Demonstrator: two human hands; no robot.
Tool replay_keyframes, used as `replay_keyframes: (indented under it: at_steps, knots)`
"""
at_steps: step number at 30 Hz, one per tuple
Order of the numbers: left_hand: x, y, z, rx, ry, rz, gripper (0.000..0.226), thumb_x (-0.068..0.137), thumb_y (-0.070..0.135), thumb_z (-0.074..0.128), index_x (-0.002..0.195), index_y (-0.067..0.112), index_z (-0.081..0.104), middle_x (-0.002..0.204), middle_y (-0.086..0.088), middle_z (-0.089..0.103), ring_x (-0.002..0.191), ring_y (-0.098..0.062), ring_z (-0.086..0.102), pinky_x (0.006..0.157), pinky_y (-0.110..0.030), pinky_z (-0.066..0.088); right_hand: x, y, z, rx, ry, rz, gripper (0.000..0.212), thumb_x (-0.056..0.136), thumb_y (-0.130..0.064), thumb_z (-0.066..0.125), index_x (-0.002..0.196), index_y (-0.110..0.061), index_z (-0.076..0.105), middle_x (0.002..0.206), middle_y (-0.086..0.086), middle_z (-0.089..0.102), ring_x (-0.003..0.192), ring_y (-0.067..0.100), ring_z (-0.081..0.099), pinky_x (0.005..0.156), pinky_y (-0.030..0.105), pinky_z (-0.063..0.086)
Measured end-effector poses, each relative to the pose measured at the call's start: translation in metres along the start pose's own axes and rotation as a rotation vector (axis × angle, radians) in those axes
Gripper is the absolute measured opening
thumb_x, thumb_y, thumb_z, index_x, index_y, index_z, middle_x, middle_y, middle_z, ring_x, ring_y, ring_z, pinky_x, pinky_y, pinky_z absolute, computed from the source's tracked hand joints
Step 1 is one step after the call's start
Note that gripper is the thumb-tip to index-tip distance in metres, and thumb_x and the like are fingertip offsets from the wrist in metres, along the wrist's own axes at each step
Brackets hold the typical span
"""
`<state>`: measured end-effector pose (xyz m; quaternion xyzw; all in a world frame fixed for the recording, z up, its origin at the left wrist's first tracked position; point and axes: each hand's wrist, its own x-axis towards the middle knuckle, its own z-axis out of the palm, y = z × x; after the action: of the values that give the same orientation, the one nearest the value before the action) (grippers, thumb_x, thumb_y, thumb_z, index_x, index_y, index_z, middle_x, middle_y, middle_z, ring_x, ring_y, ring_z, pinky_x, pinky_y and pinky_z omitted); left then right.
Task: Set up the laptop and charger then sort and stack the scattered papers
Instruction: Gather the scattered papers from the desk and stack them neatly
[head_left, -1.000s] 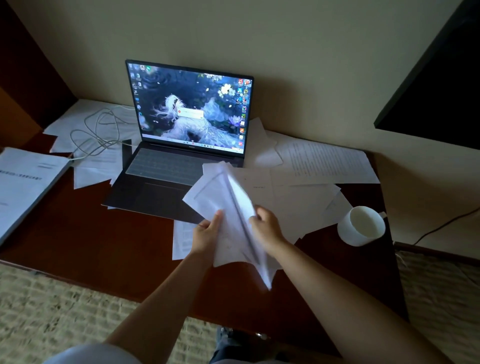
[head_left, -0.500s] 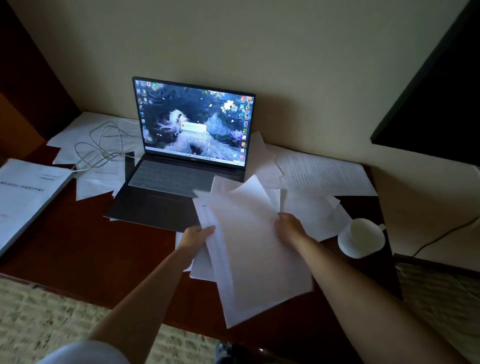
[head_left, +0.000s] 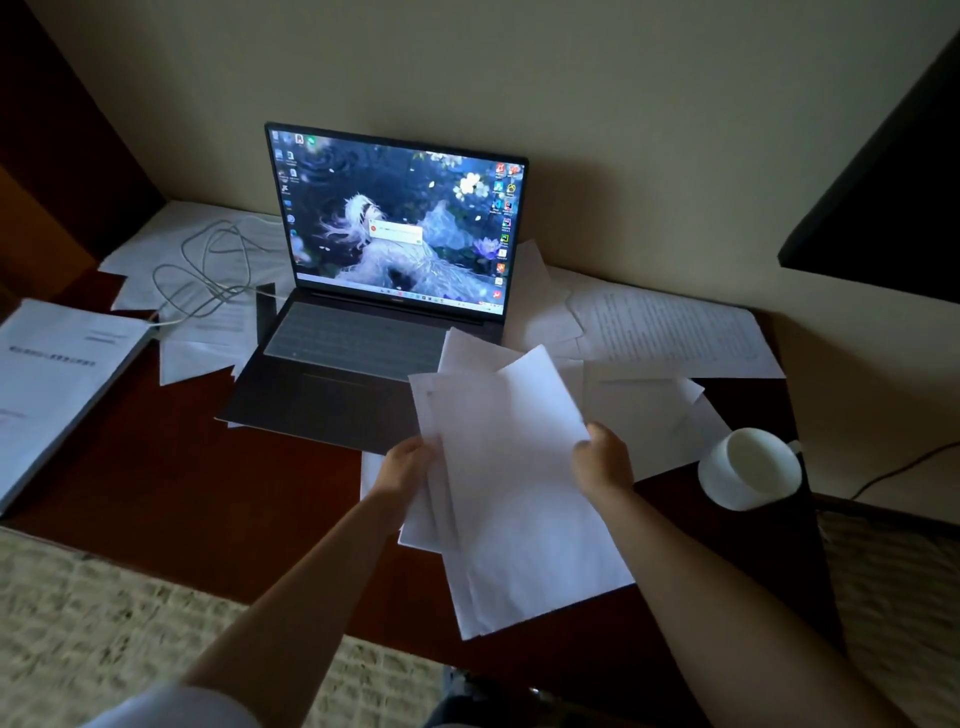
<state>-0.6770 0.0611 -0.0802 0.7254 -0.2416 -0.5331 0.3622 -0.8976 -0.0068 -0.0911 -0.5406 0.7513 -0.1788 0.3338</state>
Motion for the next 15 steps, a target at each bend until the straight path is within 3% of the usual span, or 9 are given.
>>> replay_keyframes:
  at_steps: [3, 5, 7, 11, 14, 15]
  knots:
    - [-0.001, 0.002, -0.001, -0.01, 0.021, -0.037, 0.009, 0.088, 0.012, 0.058, 0.088, 0.009, 0.066, 0.095, -0.02, 0.066, 0.09, -0.037, 0.063, 0.084, -0.049, 0.052, -0.001, 0.006, -0.013, -0.018, 0.284, 0.083, 0.045, 0.087, 0.003, 0.039, 0.128, -0.007, 0.054, 0.129, 0.018, 0.055, 0.118, 0.035, 0.051, 0.089, 0.039, 0.04]
    - [-0.001, 0.004, -0.003, -0.082, 0.044, -0.091, 0.012, 0.08, -0.001, 0.053, 0.079, 0.005, 0.063, 0.084, -0.021, 0.064, 0.08, -0.037, 0.062, 0.078, -0.049, 0.053, -0.001, 0.007, -0.026, -0.077, 0.434, 0.094, 0.045, 0.086, 0.006, 0.041, 0.127, -0.007, 0.054, 0.126, 0.019, 0.056, 0.114, 0.038, 0.052, 0.086, 0.043, 0.04]
    - [-0.002, 0.005, -0.003, -0.145, 0.06, -0.104, 0.019, 0.072, -0.01, 0.042, 0.067, 0.002, 0.055, 0.071, -0.018, 0.057, 0.067, -0.033, 0.056, 0.066, -0.039, 0.051, 0.002, 0.004, -0.037, -0.122, 0.523, 0.069, 0.043, 0.083, 0.007, 0.043, 0.123, -0.004, 0.056, 0.119, 0.022, 0.058, 0.108, 0.041, 0.054, 0.08, 0.044, 0.038]
    - [-0.012, 0.008, -0.004, -0.263, 0.094, -0.1, 0.009, 0.061, 0.001, 0.039, 0.058, 0.009, 0.043, 0.062, -0.01, 0.045, 0.058, -0.022, 0.044, 0.056, -0.029, 0.039, 0.01, -0.001, -0.047, -0.196, 0.41, 0.078, 0.041, 0.085, -0.001, 0.046, 0.124, -0.008, 0.054, 0.12, 0.02, 0.057, 0.111, 0.038, 0.052, 0.087, 0.043, 0.037]
    - [-0.012, 0.007, -0.008, -0.358, 0.146, -0.102, 0.026, 0.075, 0.0, 0.038, 0.054, 0.014, 0.036, 0.049, -0.001, 0.04, 0.04, -0.011, 0.037, 0.04, -0.018, 0.031, 0.013, 0.005, -0.049, -0.199, 0.319, 0.131, 0.041, 0.088, -0.007, 0.044, 0.129, -0.012, 0.049, 0.126, 0.018, 0.052, 0.117, 0.037, 0.049, 0.094, 0.044, 0.035]
    - [-0.01, 0.004, -0.011, -0.395, 0.165, -0.109, 0.026, 0.075, 0.001, 0.037, 0.055, 0.017, 0.033, 0.053, -0.001, 0.037, 0.042, -0.01, 0.035, 0.042, -0.021, 0.03, 0.013, 0.008, -0.049, -0.204, 0.317, 0.155, 0.041, 0.089, -0.007, 0.044, 0.129, -0.013, 0.048, 0.126, 0.019, 0.051, 0.117, 0.037, 0.049, 0.095, 0.044, 0.034]
